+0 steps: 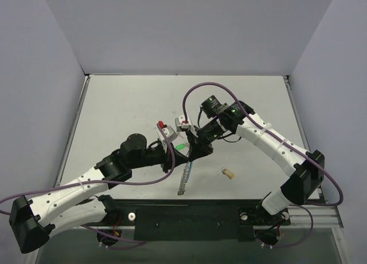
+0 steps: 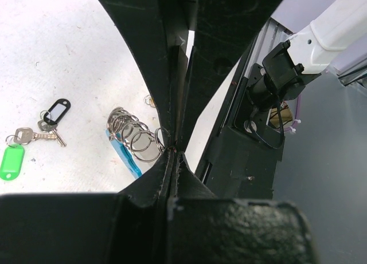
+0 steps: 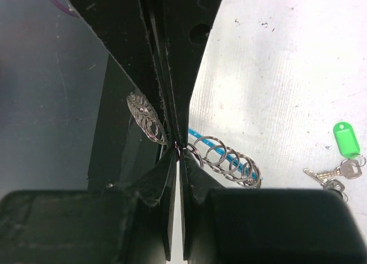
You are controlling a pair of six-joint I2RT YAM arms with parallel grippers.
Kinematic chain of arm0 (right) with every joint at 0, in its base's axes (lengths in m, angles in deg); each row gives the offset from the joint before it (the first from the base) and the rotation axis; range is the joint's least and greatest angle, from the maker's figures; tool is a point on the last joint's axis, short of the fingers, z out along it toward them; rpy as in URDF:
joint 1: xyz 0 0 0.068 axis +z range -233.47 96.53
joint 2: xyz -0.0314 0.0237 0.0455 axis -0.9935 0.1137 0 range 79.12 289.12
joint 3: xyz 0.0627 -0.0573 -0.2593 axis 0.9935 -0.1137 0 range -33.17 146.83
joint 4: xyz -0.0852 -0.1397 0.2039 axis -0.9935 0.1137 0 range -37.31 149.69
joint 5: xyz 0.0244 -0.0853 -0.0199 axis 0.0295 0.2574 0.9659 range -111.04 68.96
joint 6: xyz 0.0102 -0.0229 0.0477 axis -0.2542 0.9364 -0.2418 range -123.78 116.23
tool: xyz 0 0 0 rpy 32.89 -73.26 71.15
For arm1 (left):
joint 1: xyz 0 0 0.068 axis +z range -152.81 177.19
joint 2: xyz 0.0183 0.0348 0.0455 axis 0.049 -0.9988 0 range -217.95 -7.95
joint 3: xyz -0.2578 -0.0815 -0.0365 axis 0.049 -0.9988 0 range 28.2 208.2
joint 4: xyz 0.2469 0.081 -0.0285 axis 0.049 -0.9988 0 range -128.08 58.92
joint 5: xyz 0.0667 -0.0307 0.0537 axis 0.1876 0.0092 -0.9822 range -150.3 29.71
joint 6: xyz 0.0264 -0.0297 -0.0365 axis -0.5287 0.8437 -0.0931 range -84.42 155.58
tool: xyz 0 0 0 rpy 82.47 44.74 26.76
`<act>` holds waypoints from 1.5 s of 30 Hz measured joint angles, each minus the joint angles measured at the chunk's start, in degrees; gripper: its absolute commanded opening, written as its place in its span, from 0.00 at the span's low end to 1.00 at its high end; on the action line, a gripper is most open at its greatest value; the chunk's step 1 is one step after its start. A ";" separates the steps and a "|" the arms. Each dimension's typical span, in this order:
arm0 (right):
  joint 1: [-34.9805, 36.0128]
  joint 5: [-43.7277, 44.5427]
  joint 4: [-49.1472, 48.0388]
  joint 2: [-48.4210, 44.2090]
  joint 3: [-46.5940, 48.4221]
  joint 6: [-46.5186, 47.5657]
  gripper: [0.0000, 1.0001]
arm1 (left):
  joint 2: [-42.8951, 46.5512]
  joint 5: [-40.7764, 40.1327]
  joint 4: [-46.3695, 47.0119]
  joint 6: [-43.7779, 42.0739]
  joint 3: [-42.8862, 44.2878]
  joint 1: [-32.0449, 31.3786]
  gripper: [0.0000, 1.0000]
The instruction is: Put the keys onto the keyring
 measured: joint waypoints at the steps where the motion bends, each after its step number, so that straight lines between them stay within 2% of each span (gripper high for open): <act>1: 0.00 0.07 -0.13 0.09 -0.02 -0.13 0.00 | 0.00 0.04 0.00 0.13 -0.07 0.00 0.00; 12: -0.22 0.83 -0.72 0.15 -0.22 -3.45 0.00 | 0.48 -0.24 3.87 2.08 -2.58 0.20 0.01; 17: -1.97 -0.94 -3.74 0.15 -1.88 -7.10 0.00 | 1.81 -1.86 9.44 5.38 -6.43 0.63 0.21; 22: -3.15 -2.47 -8.66 0.04 -6.19 -11.54 0.00 | 1.95 -3.04 15.37 9.57 -10.73 0.98 0.35; 31: -4.09 -2.71 -14.51 -0.55 -10.38 -17.07 0.00 | 1.33 -3.91 26.05 16.65 -16.76 1.22 0.40; 35: -4.79 -3.41 -17.59 -1.77 -12.04 -19.34 0.00 | 2.54 -5.75 28.11 17.86 -18.12 1.22 0.47; 45: -5.88 -3.98 -22.40 -2.71 -13.77 -23.12 0.00 | 9.81 -11.52 32.44 19.56 -23.89 1.22 0.49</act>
